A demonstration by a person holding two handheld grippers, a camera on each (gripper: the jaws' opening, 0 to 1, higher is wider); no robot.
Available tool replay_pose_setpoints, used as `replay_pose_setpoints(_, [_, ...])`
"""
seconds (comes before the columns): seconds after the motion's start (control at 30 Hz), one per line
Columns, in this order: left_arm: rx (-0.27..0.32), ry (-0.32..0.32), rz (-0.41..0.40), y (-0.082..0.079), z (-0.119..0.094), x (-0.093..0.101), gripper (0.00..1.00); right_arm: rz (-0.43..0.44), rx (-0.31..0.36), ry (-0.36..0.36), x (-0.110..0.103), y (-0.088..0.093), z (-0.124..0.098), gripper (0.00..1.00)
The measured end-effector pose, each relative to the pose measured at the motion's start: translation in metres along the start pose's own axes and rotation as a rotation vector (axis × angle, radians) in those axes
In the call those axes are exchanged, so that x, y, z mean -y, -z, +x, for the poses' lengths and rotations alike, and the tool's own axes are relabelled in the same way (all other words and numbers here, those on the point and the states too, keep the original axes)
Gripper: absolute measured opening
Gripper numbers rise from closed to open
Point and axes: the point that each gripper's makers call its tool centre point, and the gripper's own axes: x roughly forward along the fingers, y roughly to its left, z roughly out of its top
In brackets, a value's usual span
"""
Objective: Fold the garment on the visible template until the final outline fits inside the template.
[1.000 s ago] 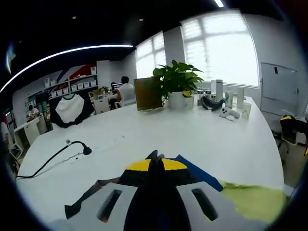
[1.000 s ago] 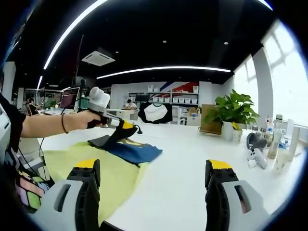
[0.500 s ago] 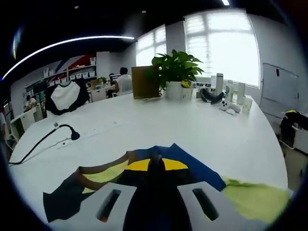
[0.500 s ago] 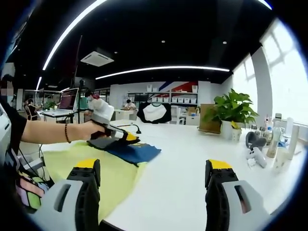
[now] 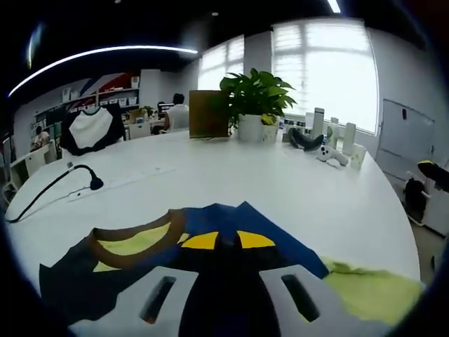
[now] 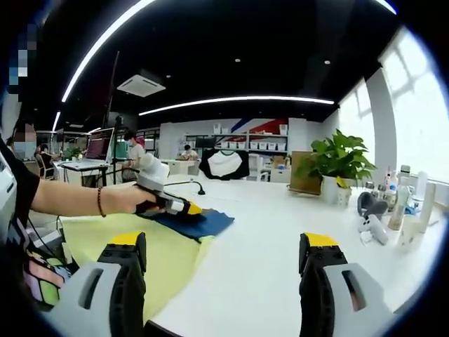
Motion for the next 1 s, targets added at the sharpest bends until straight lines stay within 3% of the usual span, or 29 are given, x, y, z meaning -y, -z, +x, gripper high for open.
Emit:
replay_pose_setpoints(0.07, [0.033,-0.004,0.013,-0.008,-0.006,-0.004,0.11,0.001,0.001,0.001,0.0,0.0,0.0,0.93])
replay_pose_setpoints(0.13, [0.079,0.008,0.037,-0.02,-0.014,-0.006,0.21,0.001,0.002,0.005,0.001,0.0,0.0,0.93])
replay_pose_setpoints(0.2, [0.094,0.025,0.033,-0.028,-0.024,-0.007,0.3,0.001,-0.001,0.003,0.001,0.001,0.0,0.92])
replay_pose_setpoints(0.33, [0.105,0.015,0.001,-0.035,-0.046,-0.017,0.39,0.005,-0.004,0.0,0.001,0.003,0.0,0.92])
replay_pose_setpoints(0.43, [0.087,0.022,-0.023,-0.027,-0.054,-0.02,0.43,0.005,-0.003,-0.001,0.001,0.003,0.001,0.92])
replay_pose_setpoints(0.53, [0.067,0.04,0.056,-0.015,-0.059,-0.015,0.43,0.003,-0.001,0.0,0.001,0.002,0.0,0.92])
replay_pose_setpoints(0.73, [-0.002,0.136,0.061,0.012,-0.061,0.015,0.4,0.003,-0.01,-0.004,-0.001,0.004,0.001,0.92])
replay_pose_setpoints(0.9, [-0.008,0.13,0.061,0.014,-0.064,0.027,0.33,0.004,0.0,0.0,0.0,0.001,-0.001,0.92])
replay_pose_setpoints(1.0, [-0.065,0.105,0.039,0.022,-0.061,0.025,0.33,0.006,-0.003,0.004,0.002,0.002,-0.002,0.92])
